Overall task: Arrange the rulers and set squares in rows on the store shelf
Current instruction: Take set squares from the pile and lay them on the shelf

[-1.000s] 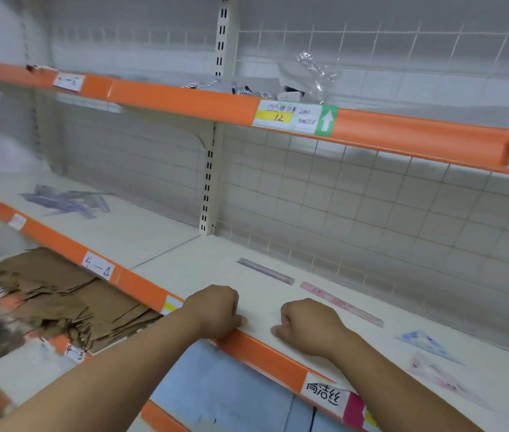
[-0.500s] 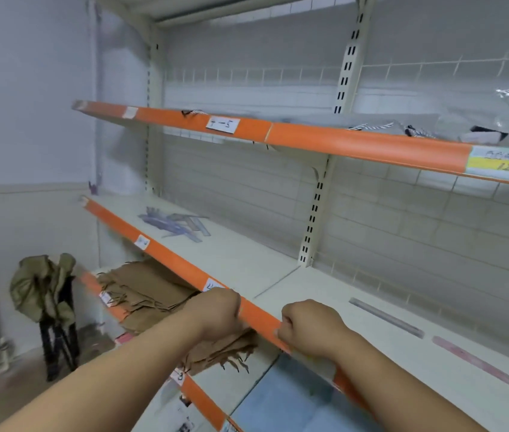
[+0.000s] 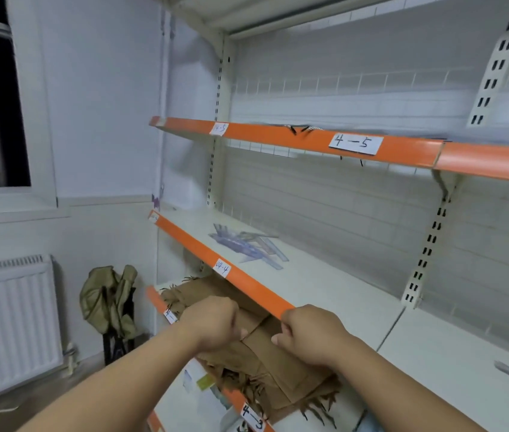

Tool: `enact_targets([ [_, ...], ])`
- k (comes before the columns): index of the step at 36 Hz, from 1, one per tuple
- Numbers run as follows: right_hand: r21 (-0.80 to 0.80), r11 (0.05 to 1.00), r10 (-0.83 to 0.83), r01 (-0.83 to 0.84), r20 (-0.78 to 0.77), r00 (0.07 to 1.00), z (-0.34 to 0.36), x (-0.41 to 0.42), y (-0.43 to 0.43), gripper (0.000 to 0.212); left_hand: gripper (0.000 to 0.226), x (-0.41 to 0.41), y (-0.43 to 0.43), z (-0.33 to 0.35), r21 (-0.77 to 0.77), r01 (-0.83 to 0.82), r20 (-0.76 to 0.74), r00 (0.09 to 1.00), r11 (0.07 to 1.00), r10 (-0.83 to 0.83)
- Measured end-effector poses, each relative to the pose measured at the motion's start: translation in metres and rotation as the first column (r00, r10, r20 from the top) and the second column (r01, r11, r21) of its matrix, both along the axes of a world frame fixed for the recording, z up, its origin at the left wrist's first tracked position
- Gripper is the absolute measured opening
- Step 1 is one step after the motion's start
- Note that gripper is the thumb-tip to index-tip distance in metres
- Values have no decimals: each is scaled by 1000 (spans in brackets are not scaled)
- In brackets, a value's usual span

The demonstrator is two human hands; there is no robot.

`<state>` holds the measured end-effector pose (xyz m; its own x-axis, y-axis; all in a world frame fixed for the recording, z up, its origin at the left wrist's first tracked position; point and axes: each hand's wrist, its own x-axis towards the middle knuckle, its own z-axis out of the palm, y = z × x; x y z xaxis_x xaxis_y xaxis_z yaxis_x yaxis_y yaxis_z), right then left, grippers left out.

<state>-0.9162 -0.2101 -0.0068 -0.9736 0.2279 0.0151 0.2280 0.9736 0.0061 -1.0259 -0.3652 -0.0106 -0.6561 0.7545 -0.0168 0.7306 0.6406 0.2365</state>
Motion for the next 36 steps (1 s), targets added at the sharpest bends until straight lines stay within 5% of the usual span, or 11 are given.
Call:
enact_targets([
  [26,32,990,142,-140,-39,989,1,-235,72,40,20,-210,62,11,-12,-53,-74,996,999,52],
  [36,22,1000,23,-22,-17,1000,-9,-286,86,41,23,-280,89,-2,-48,34,-58,998,998,-37],
])
